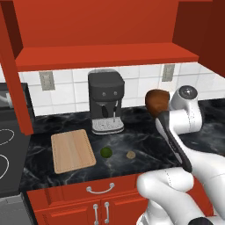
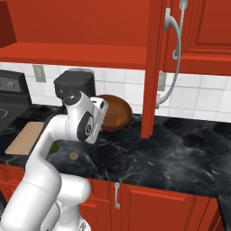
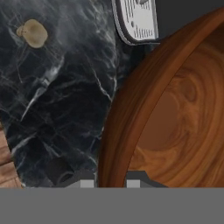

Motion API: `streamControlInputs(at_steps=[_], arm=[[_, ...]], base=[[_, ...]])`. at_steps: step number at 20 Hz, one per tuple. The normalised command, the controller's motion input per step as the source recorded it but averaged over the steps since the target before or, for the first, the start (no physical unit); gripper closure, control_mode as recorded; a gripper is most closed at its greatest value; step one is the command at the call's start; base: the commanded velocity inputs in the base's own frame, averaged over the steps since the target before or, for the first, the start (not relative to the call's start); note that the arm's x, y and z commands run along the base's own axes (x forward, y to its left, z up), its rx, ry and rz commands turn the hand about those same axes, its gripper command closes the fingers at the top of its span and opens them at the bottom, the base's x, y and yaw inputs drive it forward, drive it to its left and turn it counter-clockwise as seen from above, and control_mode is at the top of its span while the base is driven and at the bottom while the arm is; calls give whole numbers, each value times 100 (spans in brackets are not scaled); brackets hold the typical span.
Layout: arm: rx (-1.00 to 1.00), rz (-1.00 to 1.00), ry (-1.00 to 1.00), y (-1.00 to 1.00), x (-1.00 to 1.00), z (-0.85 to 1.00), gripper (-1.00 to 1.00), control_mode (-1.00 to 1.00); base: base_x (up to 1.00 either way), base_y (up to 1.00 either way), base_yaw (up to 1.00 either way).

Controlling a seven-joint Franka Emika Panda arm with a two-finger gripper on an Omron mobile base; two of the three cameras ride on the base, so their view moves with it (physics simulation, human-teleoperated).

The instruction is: Open the cabinet. Place the bowl and condiment on the counter. Then place the lime and garlic on the cutting board.

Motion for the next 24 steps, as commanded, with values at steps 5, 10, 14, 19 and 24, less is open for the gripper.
streamControlInputs(at_steps=[5, 10, 14, 19, 24], arm=[[0, 0, 0, 0, 19, -10, 100, -100], [0, 0, 0, -5, 11, -15, 100, -100], [0, 0, 1, -5, 13, -14, 100, -100], [0, 0, 2, -3, 13, -18, 100, -100], [0, 0, 3, 0, 15, -19, 100, -100]], base=[[0, 0, 0], [0, 0, 0], [0, 0, 0], [0, 0, 0], [0, 0, 0]])
